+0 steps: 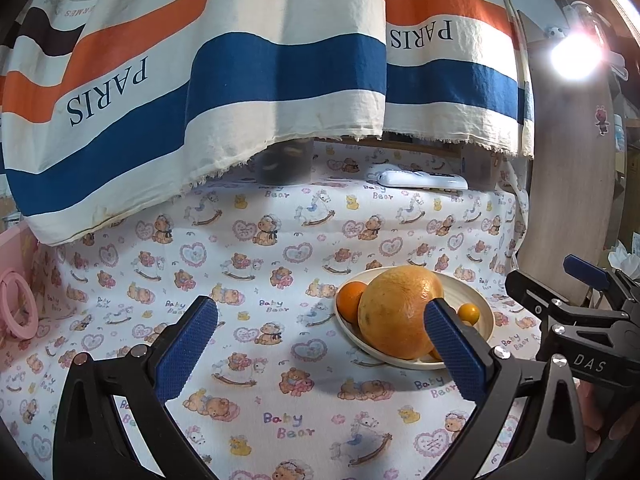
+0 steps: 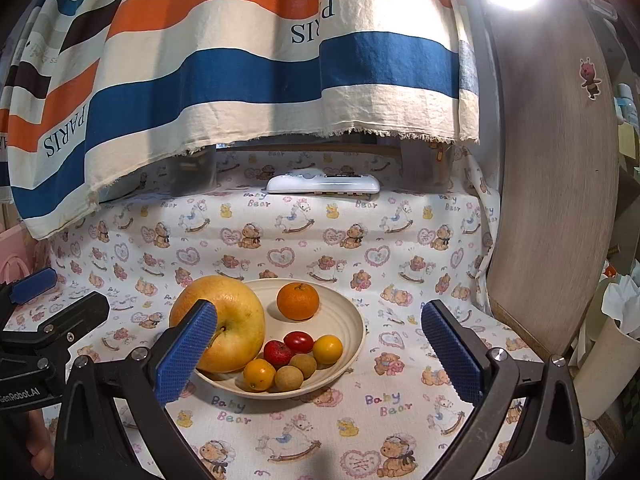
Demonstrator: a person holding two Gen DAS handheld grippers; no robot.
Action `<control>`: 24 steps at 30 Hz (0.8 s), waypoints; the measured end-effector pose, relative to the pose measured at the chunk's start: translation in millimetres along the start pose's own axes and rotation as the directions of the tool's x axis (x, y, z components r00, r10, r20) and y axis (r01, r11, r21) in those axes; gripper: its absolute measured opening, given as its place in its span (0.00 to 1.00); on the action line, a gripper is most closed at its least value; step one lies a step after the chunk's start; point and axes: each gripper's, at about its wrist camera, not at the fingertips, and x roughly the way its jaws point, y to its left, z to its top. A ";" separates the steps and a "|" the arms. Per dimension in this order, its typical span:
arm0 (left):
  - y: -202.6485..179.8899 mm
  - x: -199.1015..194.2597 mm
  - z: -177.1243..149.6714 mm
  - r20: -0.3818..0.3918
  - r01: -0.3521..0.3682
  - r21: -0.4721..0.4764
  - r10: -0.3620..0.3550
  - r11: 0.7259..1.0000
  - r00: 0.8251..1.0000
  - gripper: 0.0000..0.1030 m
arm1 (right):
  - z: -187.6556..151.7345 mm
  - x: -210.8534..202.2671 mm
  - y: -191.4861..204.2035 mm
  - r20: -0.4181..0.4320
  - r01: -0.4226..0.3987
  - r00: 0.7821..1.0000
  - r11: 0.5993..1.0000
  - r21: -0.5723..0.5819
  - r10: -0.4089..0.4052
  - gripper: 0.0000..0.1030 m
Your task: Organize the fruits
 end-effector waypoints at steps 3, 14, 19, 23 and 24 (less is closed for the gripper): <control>0.0 -0.1 -0.2 -0.003 0.001 0.002 -0.001 1.000 1.000 1.00 | -0.1 0.1 0.0 0.000 0.000 1.000 1.000 0.000 0.000 1.00; -1.7 -1.7 -2.0 0.003 0.004 0.000 -0.004 1.000 1.000 1.00 | -0.5 0.2 0.1 0.000 0.000 1.000 1.000 0.000 0.000 1.00; -2.4 -1.9 -2.0 0.002 0.002 0.000 -0.002 1.000 1.000 1.00 | -0.5 0.1 0.3 -0.001 0.000 1.000 1.000 0.000 0.000 1.00; -2.4 -2.1 -2.2 0.002 0.002 0.001 -0.002 1.000 1.000 1.00 | -0.9 -0.1 0.6 -0.001 0.000 1.000 1.000 0.000 0.000 1.00; -1.9 -1.5 -1.9 0.002 0.002 0.000 -0.002 1.000 1.000 1.00 | -0.7 0.2 0.4 -0.001 0.000 1.000 1.000 0.000 0.000 1.00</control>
